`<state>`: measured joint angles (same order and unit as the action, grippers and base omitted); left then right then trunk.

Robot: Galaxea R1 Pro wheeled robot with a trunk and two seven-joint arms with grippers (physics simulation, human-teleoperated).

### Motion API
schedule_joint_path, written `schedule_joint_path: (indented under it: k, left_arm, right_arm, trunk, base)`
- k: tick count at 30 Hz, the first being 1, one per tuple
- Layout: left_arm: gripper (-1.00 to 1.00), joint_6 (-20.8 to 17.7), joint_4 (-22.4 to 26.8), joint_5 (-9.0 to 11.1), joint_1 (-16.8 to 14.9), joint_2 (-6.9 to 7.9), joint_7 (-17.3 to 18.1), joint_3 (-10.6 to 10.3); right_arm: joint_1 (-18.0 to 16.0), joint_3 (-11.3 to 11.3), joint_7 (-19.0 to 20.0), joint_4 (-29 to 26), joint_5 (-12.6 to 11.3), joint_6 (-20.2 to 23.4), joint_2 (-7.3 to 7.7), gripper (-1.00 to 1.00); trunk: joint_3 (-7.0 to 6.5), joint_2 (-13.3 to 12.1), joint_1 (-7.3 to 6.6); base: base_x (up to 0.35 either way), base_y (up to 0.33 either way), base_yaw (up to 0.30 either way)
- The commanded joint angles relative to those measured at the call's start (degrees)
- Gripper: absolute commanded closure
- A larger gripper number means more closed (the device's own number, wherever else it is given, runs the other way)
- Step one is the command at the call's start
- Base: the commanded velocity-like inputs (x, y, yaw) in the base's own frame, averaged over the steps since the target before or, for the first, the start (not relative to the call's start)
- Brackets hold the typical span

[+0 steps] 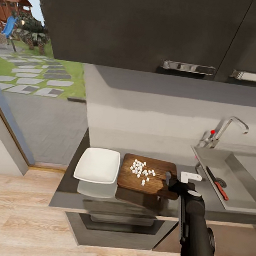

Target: In the kitchen, take the Vidalia onion out of the sink, dice it on the chopping board with the paring knife, put the diced onion into the bowl on the countertop, then place both the paring knife and the chopping board into the sink.

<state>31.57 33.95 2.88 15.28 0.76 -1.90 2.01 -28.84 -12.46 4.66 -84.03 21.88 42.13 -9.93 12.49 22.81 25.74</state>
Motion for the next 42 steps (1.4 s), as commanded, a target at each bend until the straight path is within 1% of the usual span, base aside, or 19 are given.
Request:
schedule_joint_path:
  k: [1, 16, 36, 42]
  left_arm:
    - [-1.00, 0.07, 0.06, 0.29, 0.01, 0.03, -0.12, -0.16]
    - [-1.00, 0.07, 0.06, 0.29, 0.01, 0.03, -0.12, -0.16]
    - [-1.00, 0.07, -0.02, 0.29, 0.01, 0.03, -0.12, -0.16]
    - [-1.00, 0.07, -0.02, 0.29, 0.02, 0.03, -0.12, -0.16]
  right_arm:
    - [-0.02, -0.11, 0.52, -0.08, 0.54, 0.23, -0.07, 1.00]
    - [0.00, -0.11, 0.52, -0.08, 0.54, 0.23, -0.07, 1.00]
    - [-0.02, -0.11, 0.52, -0.08, 0.54, 0.23, -0.07, 1.00]
    - [-0.04, -0.03, 0.52, -0.08, 0.54, 0.23, -0.07, 1.00]
  trunk:
    - [0.01, 0.11, 0.04]
    - [-1.37, 0.11, 0.04]
    - [-3.20, 0.11, 0.04]
    - [-3.75, 0.11, 0.04]
  base:
    - [0.000, 0.189, -0.065]
    - [0.000, 0.188, -0.065]
    - [0.000, 0.013, -0.065]
    - [0.000, 0.220, -0.065]
